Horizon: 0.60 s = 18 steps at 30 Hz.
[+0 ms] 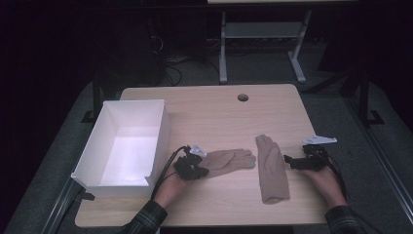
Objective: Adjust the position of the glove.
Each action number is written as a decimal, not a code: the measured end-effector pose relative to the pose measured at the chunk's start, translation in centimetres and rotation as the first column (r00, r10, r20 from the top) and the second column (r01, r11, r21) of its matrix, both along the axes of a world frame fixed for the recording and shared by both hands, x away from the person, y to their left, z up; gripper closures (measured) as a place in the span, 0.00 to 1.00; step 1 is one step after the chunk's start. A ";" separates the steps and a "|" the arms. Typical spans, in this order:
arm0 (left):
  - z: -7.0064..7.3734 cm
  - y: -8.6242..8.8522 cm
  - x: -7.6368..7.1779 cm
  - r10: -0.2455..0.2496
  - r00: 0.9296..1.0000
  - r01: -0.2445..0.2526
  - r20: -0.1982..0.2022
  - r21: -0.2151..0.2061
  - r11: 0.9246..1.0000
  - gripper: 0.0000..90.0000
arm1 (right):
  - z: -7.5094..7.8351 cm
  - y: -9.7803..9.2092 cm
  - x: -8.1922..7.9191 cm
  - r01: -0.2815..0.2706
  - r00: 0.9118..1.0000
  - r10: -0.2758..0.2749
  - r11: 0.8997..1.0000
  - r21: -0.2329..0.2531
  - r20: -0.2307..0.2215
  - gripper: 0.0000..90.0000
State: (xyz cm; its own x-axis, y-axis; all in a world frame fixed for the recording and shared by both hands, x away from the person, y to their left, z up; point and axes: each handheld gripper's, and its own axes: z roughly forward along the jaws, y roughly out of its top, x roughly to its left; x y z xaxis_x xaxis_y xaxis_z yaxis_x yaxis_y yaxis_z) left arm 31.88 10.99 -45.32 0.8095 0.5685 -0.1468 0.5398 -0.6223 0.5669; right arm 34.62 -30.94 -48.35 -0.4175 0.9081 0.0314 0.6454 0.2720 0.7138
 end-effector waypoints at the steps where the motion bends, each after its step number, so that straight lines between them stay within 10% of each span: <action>1: 0.0 -0.1 -0.4 -0.007 1.000 0.007 -0.002 -0.003 1.000 1.00 | 0.0 0.0 0.0 -0.001 1.000 0.001 1.000 0.000 0.001 0.11; 7: 0.1 -0.2 -2.3 -0.050 0.999 0.050 0.002 -0.012 0.999 0.99 | 0.0 0.0 0.0 -0.001 1.000 0.001 1.000 0.000 0.001 0.11; 18: 2.1 -3.5 0.3 -0.123 0.989 0.127 0.078 -0.054 0.990 0.99 | 0.0 0.0 0.0 -0.001 1.000 0.001 1.000 -0.001 0.001 0.11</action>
State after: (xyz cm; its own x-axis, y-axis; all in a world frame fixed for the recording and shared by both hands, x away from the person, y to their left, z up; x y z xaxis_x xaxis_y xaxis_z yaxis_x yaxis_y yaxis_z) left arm 32.16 7.54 -43.19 0.8835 0.4544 -0.1141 0.4152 -0.6467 0.6398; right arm 34.63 -30.92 -48.35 -0.4183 0.9078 0.0303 0.6445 0.2732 0.7142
